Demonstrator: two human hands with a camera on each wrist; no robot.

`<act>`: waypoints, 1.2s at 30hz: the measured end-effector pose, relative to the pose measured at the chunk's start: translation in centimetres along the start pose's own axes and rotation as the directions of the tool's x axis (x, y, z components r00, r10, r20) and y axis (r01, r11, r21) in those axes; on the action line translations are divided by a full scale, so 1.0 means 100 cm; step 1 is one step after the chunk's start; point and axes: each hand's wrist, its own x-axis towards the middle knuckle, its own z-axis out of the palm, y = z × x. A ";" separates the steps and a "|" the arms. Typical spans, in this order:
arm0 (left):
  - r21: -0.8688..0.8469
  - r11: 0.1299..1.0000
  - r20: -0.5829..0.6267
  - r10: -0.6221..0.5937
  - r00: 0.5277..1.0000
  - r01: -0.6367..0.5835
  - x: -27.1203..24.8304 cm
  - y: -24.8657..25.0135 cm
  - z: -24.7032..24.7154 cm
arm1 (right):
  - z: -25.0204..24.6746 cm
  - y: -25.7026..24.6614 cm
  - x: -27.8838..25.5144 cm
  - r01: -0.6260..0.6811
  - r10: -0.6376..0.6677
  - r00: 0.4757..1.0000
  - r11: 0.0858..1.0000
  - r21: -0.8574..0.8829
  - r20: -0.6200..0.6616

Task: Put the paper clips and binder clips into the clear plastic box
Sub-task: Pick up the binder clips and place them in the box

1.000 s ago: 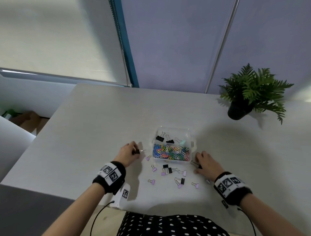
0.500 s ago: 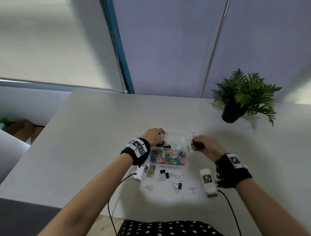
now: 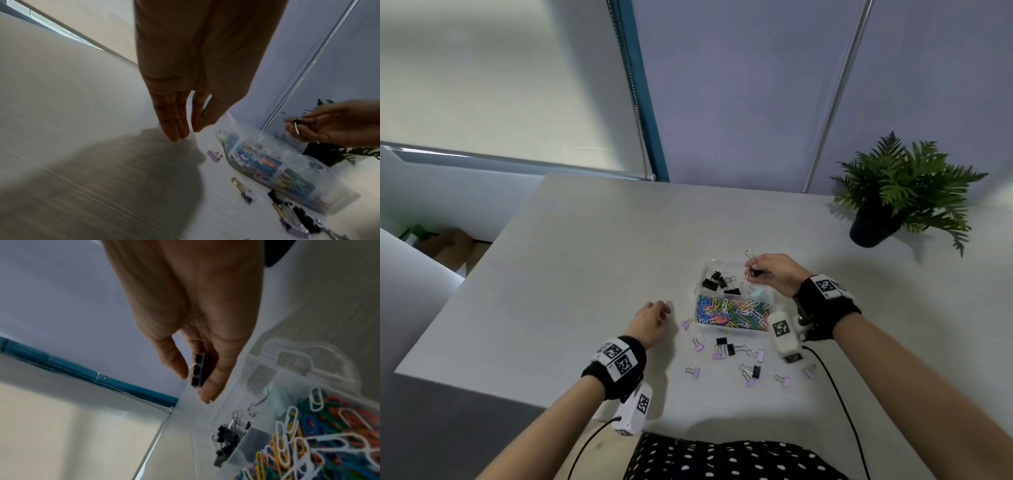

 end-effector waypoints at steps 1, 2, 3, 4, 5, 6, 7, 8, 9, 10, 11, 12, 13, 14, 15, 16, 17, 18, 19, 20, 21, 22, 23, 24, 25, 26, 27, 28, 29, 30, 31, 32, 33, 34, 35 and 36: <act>-0.002 1.000 -0.001 0.010 1.000 -0.010 -0.001 0.002 0.003 | 0.000 -0.001 -0.004 0.012 -0.011 1.000 1.000 -0.010 0.013; -0.006 1.000 -0.008 0.021 1.000 -0.022 -0.001 0.003 0.006 | 0.000 -0.001 -0.007 0.032 -0.031 0.999 0.998 -0.053 0.025; -0.007 0.999 -0.017 0.033 0.999 -0.033 -0.002 0.006 0.010 | -0.001 0.000 -0.010 0.058 -0.054 0.998 0.991 -0.119 0.040; -0.001 0.999 -0.023 0.043 0.999 -0.043 -0.003 0.008 0.013 | -0.001 0.001 -0.012 0.085 -0.076 0.996 0.977 -0.195 0.054; 0.007 0.999 -0.024 0.050 0.998 -0.050 -0.003 0.011 0.016 | -0.002 0.003 -0.015 0.112 -0.096 0.993 0.951 -0.287 0.069; 0.017 0.999 -0.016 0.051 0.999 -0.051 -0.003 0.014 0.019 | -0.001 0.005 -0.018 0.136 -0.109 0.990 0.913 -0.385 0.092; 0.025 0.998 0.003 0.049 0.999 -0.049 -0.004 0.016 0.022 | 0.000 0.007 -0.020 0.151 -0.108 0.987 0.867 -0.475 0.117; 0.034 0.998 0.027 0.050 0.998 -0.051 -0.004 0.018 0.024 | 0.002 0.009 -0.023 0.162 -0.101 0.985 0.826 -0.540 0.141; 0.049 0.997 0.048 0.056 0.997 -0.058 -0.005 0.021 0.026 | 0.005 0.011 -0.026 0.169 -0.093 0.983 0.792 -0.587 0.159; 0.072 0.995 0.068 0.067 0.995 -0.072 -0.006 0.023 0.028 | 0.007 0.012 -0.028 0.172 -0.085 0.982 0.764 -0.621 0.166; 0.105 0.990 0.086 0.085 0.993 -0.094 -0.008 0.025 0.029 | 0.008 0.013 -0.029 0.168 -0.078 0.983 0.745 -0.646 0.166; 0.138 0.984 0.103 0.101 0.990 -0.115 -0.010 0.027 0.029 | 0.008 0.013 -0.028 0.159 -0.069 0.985 0.733 -0.662 0.160; 0.168 0.977 0.119 0.113 0.986 -0.132 -0.012 0.029 0.030 | 0.008 0.012 -0.027 0.149 -0.063 0.987 0.720 -0.678 0.149; 0.191 0.971 0.131 0.120 0.984 -0.143 -0.014 0.030 0.031 | 0.007 0.009 -0.024 0.141 -0.066 0.989 0.703 -0.697 0.133; 0.209 0.967 0.143 0.120 0.982 -0.148 -0.016 0.031 0.033 | 0.007 0.006 -0.020 0.135 -0.081 0.991 0.680 -0.720 0.110; 0.221 0.964 0.150 0.117 0.982 -0.149 -0.018 0.031 0.034 | 0.007 0.003 -0.016 0.131 -0.106 0.991 0.654 -0.745 0.081; 0.230 0.962 0.154 0.115 0.981 -0.149 -0.019 0.030 0.036 | 0.009 -0.001 -0.011 0.131 -0.142 0.989 0.624 -0.770 0.053; 0.239 0.959 0.156 0.115 0.981 -0.150 -0.020 0.030 0.039 | 0.011 -0.005 -0.007 0.130 -0.177 0.984 0.591 -0.796 0.029; 0.246 0.957 0.152 0.116 0.982 -0.151 -0.021 0.030 0.041 | 0.013 -0.008 -0.002 0.126 -0.203 0.979 0.553 -0.823 0.014; 0.245 0.958 0.142 0.118 0.983 -0.150 -0.022 0.030 0.043 | 0.015 -0.009 0.002 0.120 -0.213 0.977 0.509 -0.852 0.010; 0.231 0.962 0.130 0.118 0.985 -0.146 -0.023 0.030 0.045 | 0.016 -0.010 0.005 0.112 -0.208 0.978 0.460 -0.881 0.015; 0.207 0.968 0.118 0.118 0.986 -0.141 -0.024 0.030 0.046 | 0.017 -0.009 0.006 0.107 -0.200 0.979 0.410 -0.906 0.026; 0.181 0.973 0.106 0.122 0.987 -0.140 -0.024 0.029 0.047 | 0.016 -0.008 0.005 0.110 -0.197 0.980 0.370 -0.922 0.038; 0.157 0.977 0.091 0.133 0.987 -0.146 -0.025 0.029 0.048 | 0.015 -0.008 0.001 0.120 -0.200 0.978 0.344 -0.931 0.052; 0.138 0.978 0.078 0.148 0.986 -0.158 -0.026 0.028 0.049 | 0.013 -0.009 -0.006 0.139 -0.212 0.975 0.330 -0.934 0.070; 0.128 0.976 0.064 0.170 0.983 -0.177 -0.027 0.028 0.049 | 0.008 -0.008 -0.014 0.163 -0.233 0.968 0.324 -0.932 0.088; 0.130 0.972 0.052 0.192 0.980 -0.197 -0.029 0.028 0.049 | 0.003 -0.007 -0.024 0.185 -0.258 0.961 0.323 -0.928 0.102; 0.138 0.967 0.040 0.210 0.977 -0.213 -0.031 0.028 0.049 | -0.004 -0.005 -0.034 0.195 -0.280 0.954 0.321 -0.927 0.104; 0.147 0.963 0.030 0.224 0.974 -0.225 -0.032 0.029 0.049 | -0.012 0.000 -0.044 0.190 -0.300 0.949 0.312 -0.931 0.093; 0.153 0.960 0.025 0.233 0.972 -0.234 -0.034 0.029 0.049 | -0.020 0.006 -0.055 0.162 -0.302 0.951 0.292 -0.943 0.069; 0.156 0.958 0.021 0.239 0.971 -0.240 -0.034 0.030 0.049 | -0.029 0.014 -0.066 0.123 -0.281 0.959 0.269 -0.955 0.045; 0.159 0.957 0.022 0.241 0.970 -0.241 -0.035 0.030 0.050 | -0.036 0.025 -0.076 0.071 -0.225 0.974 0.245 -0.967 0.015; 0.165 0.957 0.026 0.239 0.971 -0.240 -0.035 0.031 0.050 | -0.042 0.038 -0.086 0.017 -0.133 0.991 0.222 -0.975 -0.013; 0.173 0.956 0.032 0.234 0.972 -0.236 -0.036 0.031 0.051 | -0.046 0.051 -0.096 -0.032 -0.031 0.999 0.195 -0.980 -0.039; 0.184 0.956 0.043 0.224 0.974 -0.228 -0.037 0.031 0.051 | -0.047 0.065 -0.104 -0.062 0.053 0.997 0.168 -0.984 -0.054; 0.196 0.956 0.053 0.214 0.975 -0.220 -0.037 0.032 0.052 | -0.046 0.078 -0.111 -0.086 0.106 0.992 0.157 -0.984 -0.070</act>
